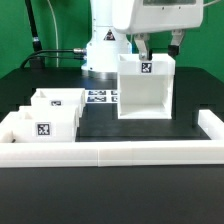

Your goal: Assemble drawer

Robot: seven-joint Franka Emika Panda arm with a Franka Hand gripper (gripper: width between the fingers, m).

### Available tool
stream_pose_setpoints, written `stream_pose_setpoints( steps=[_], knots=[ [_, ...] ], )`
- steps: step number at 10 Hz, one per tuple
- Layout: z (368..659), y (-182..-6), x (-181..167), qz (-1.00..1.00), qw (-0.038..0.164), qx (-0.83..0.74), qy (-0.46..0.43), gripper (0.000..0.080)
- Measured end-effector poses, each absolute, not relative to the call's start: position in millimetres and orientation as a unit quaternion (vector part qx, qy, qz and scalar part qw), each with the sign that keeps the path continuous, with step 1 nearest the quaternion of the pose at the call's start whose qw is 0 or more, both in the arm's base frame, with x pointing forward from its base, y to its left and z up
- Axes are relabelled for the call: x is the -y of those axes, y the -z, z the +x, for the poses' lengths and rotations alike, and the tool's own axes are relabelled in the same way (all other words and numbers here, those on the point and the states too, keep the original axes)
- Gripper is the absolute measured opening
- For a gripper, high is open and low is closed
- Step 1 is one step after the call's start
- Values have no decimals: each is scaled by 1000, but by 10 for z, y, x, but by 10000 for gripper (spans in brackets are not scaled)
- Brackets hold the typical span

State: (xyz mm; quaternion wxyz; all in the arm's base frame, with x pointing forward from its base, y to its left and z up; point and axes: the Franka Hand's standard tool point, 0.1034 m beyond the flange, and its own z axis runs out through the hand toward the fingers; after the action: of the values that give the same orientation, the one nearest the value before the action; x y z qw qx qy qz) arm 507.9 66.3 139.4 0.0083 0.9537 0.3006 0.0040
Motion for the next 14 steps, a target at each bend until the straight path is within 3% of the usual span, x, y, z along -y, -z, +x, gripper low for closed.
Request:
stream_pose_setpoints(
  steps=[2, 6, 10, 14],
  knots=[
    [4879, -1427, -679, 961, 7, -277, 1, 650],
    [4899, -1405, -672, 960, 7, -278, 2, 650],
    [4517, -1306, -730, 992, 5, -127, -7, 650],
    [4414, -1232, -900, 1000, -11, -22, 6, 650]
  ],
)
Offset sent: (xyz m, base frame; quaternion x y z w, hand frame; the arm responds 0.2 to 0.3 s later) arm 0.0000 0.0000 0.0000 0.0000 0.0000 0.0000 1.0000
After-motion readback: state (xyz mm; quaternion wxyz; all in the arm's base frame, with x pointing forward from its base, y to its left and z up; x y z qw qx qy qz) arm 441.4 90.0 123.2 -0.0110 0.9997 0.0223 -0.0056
